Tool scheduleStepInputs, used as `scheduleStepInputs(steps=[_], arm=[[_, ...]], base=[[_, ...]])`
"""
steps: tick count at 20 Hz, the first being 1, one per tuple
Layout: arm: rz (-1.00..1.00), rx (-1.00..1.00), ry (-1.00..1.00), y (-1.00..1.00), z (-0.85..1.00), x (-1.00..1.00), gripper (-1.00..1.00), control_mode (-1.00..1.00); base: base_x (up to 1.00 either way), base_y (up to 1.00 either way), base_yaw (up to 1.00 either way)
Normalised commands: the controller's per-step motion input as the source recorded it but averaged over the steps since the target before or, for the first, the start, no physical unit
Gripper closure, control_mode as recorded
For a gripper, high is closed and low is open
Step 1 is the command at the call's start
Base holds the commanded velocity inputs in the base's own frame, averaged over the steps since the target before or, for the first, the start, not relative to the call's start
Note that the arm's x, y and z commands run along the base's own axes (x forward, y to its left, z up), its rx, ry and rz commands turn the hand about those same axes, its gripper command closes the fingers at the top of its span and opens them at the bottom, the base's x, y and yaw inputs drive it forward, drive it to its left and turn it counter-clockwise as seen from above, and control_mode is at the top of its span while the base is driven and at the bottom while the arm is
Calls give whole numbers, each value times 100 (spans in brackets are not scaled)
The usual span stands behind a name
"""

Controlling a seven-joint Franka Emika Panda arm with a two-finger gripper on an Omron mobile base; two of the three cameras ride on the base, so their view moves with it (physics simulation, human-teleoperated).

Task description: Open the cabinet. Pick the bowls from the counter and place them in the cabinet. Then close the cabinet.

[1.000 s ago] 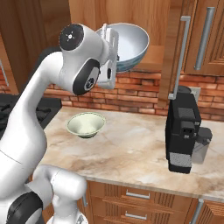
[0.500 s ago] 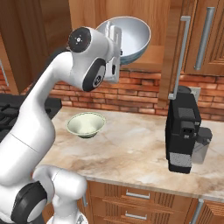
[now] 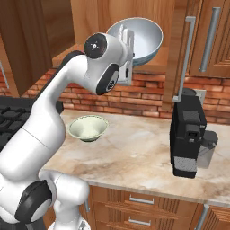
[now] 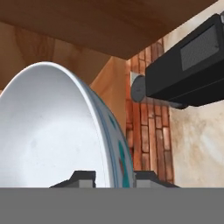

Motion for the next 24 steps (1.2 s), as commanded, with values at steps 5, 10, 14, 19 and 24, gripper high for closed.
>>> scheduleStepInputs(steps=[5,10,14,19,24], arm=[[0,0,0,-18,0,36,100,-100],[0,0,0,-11,0,48,100,-100],[0,0,0,-9,0,45,100,-100],[0,0,0,-6,0,42,100,-100],[0,0,0,-13,0,8,-100,-100]], base=[[0,0,0],[0,0,0],[0,0,0],[0,0,0],[0,0,0]])
